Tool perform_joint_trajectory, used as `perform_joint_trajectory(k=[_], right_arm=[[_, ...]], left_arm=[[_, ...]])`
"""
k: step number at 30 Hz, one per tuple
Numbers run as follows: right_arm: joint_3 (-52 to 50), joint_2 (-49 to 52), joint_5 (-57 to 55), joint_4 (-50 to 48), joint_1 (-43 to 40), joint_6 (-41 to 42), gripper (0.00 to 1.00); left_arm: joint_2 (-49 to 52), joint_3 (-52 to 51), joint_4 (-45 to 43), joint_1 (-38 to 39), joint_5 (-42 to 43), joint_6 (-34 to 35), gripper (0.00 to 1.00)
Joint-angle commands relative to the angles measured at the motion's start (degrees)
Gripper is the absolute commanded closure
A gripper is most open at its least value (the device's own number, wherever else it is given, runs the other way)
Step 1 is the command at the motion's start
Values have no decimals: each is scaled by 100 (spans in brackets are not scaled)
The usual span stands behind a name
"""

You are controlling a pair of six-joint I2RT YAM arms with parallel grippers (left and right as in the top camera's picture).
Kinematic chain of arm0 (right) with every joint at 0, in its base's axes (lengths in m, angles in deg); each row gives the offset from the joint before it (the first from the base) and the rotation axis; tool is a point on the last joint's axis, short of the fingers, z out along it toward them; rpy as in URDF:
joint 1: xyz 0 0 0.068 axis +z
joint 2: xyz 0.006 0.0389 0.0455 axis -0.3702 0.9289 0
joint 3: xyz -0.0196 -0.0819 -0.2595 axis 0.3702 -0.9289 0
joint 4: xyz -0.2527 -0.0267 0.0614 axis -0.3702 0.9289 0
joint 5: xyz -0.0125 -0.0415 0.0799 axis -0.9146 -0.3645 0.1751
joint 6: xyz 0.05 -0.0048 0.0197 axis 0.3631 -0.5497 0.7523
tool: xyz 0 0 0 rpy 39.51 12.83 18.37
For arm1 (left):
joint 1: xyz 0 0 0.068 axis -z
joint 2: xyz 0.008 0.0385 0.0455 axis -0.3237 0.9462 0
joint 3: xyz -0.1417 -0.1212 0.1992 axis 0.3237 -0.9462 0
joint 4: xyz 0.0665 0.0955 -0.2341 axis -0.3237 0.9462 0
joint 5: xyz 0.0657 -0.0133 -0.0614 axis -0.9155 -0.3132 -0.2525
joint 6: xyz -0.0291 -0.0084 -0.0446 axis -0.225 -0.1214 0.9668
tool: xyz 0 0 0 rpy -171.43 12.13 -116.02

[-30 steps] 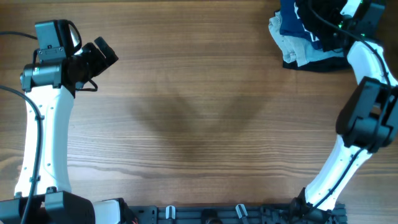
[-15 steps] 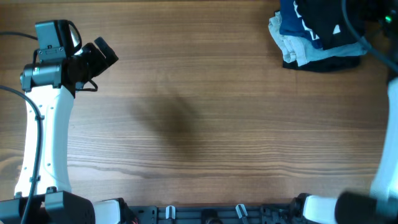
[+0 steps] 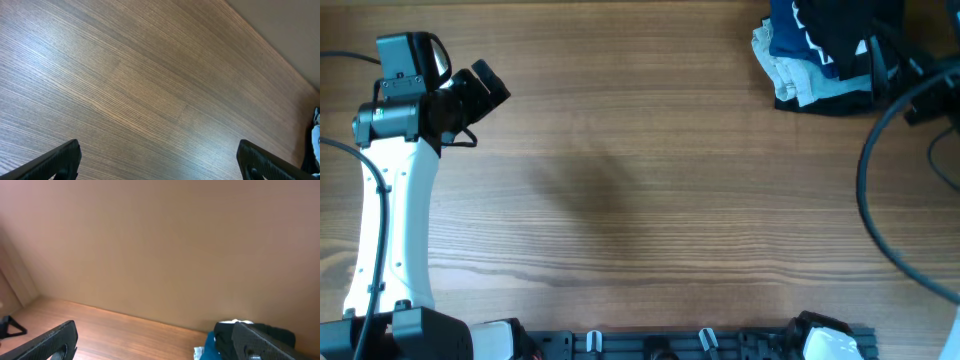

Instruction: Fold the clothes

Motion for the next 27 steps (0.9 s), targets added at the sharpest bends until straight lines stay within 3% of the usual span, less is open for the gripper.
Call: perform_joint_trajectory(k=[1,10,13,19,27], right_arm=[[39,7,155,20,13,-103,0],[-74,116,151,638,35,50,0],[-546,-83,-503,474,271,35,0],[-3023,-1478,-2236,-1032,1187,33,0],[-6651,-3735,-2417,-3283,1716,57,0]], left_arm=[[44,-33,2,-22,-13,72,0],[44,-33,2,-22,-13,72,0],[44,-33,2,-22,-13,72,0],[44,-33,2,-22,-13,72,0],[44,-33,2,-22,-15,72,0]])
